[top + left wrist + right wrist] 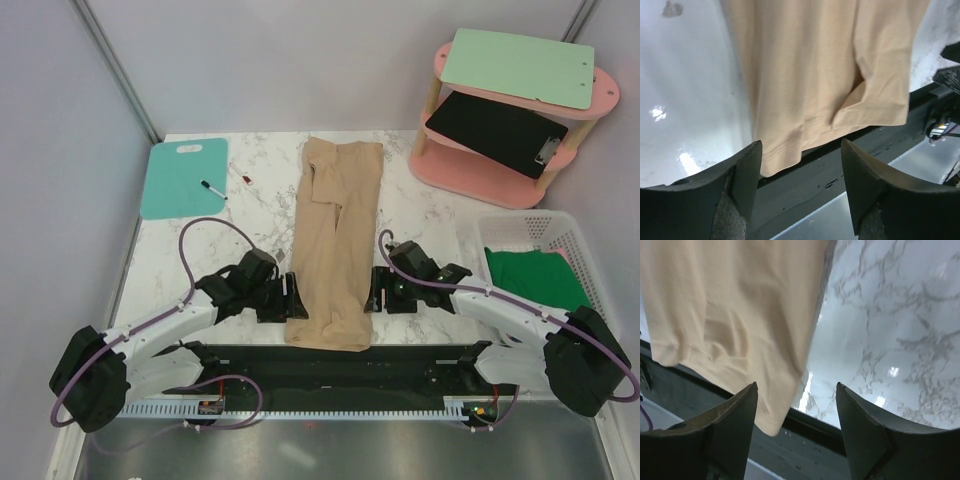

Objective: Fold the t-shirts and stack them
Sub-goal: Grab the bottom of the folded rectangular tshirt with both arms, then fold the folded rectangular tshirt in 1/3 of the way

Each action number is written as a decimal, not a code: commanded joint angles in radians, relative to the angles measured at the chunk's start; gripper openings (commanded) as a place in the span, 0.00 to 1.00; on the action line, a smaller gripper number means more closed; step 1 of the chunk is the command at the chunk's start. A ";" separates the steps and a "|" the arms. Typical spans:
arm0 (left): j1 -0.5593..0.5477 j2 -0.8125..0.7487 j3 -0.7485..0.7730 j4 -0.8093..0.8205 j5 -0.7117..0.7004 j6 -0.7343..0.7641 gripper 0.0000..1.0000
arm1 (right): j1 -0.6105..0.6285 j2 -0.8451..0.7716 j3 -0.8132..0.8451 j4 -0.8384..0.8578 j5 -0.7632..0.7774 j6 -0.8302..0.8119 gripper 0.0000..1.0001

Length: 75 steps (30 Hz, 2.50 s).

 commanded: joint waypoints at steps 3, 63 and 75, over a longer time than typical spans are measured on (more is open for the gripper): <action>-0.003 0.044 -0.016 -0.092 -0.048 -0.007 0.72 | -0.002 -0.077 -0.118 -0.059 -0.170 0.040 0.72; 0.028 0.270 0.480 -0.132 -0.111 0.108 0.02 | 0.016 -0.068 0.067 0.284 0.058 0.070 0.00; 0.225 0.465 0.697 -0.137 -0.032 0.252 0.02 | -0.125 0.188 0.297 0.284 0.182 -0.091 0.00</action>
